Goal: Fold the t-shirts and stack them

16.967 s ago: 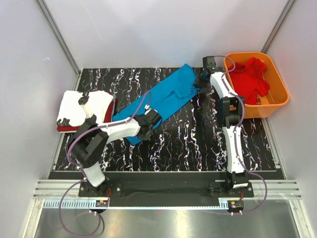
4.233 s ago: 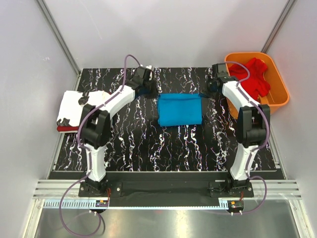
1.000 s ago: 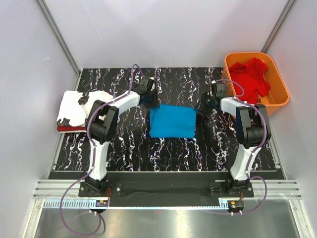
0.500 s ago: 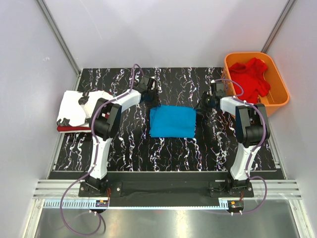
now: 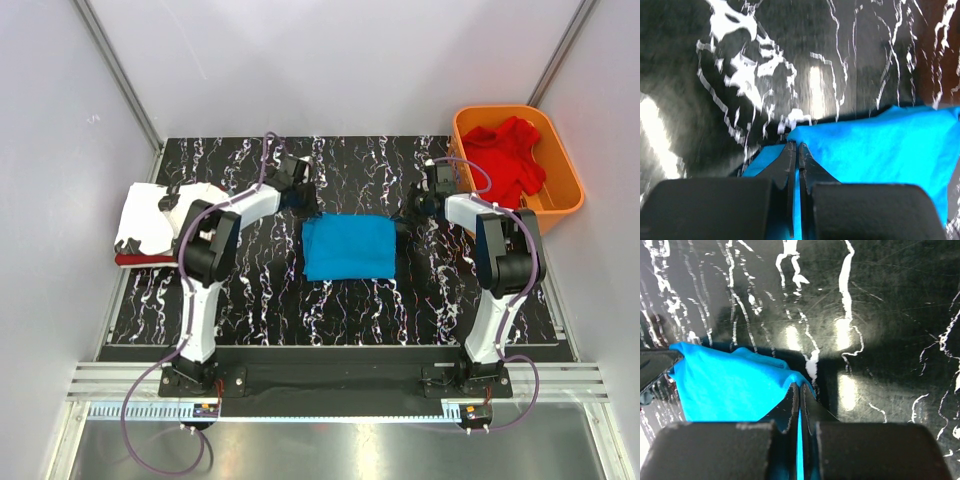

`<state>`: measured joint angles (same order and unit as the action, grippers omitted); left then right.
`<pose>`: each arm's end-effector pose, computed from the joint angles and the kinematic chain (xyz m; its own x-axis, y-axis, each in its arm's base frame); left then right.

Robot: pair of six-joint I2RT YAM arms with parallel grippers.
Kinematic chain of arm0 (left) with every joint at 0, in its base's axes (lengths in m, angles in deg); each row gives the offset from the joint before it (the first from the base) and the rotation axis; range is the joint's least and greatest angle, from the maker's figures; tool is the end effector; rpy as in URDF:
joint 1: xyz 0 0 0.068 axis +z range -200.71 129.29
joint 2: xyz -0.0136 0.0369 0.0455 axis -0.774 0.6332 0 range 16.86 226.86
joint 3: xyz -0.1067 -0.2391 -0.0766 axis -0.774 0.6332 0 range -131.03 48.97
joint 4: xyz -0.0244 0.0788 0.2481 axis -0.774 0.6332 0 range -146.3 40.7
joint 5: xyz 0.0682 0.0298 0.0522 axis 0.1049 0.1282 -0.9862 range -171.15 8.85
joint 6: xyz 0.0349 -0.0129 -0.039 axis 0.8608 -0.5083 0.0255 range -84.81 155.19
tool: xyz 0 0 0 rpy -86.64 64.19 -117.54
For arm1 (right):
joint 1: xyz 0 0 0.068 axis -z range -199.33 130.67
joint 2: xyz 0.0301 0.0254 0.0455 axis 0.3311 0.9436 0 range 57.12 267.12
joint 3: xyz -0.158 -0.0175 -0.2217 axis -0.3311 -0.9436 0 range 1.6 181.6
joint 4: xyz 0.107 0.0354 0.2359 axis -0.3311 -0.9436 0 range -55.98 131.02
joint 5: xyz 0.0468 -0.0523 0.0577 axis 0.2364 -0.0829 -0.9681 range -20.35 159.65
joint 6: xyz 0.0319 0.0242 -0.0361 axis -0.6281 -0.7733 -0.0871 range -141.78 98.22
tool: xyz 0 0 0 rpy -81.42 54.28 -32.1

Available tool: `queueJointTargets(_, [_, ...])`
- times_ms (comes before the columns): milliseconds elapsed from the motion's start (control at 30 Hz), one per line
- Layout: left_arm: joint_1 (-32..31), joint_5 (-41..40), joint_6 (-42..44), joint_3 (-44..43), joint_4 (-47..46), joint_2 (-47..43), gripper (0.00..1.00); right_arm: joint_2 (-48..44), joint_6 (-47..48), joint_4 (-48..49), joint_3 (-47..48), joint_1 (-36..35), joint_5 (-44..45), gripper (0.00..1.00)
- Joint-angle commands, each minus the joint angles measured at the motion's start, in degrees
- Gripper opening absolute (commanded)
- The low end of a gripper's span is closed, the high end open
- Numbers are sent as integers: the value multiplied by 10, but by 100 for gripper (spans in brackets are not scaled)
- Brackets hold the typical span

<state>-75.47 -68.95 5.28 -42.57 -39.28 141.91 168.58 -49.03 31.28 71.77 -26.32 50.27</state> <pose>0.4310 -0.2071 0.1605 -0.8726 -0.1344 -0.4696 0.1110 0.8817 -0.4586 0.4034 0.0614 0.1590 -0.8334 0.3331 -0.4410 0.0672 0.8531 0.5174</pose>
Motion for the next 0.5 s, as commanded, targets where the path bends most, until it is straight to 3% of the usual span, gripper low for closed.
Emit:
queueJointTargets(0, [5, 11, 5, 26, -36, -88, 0, -50, -6, 6, 4, -5, -21, 0])
queueJointTargets(467, [6, -37, -17, 161, -23, -254, 0, -118, 1, -9, 13, -26, -42, 0])
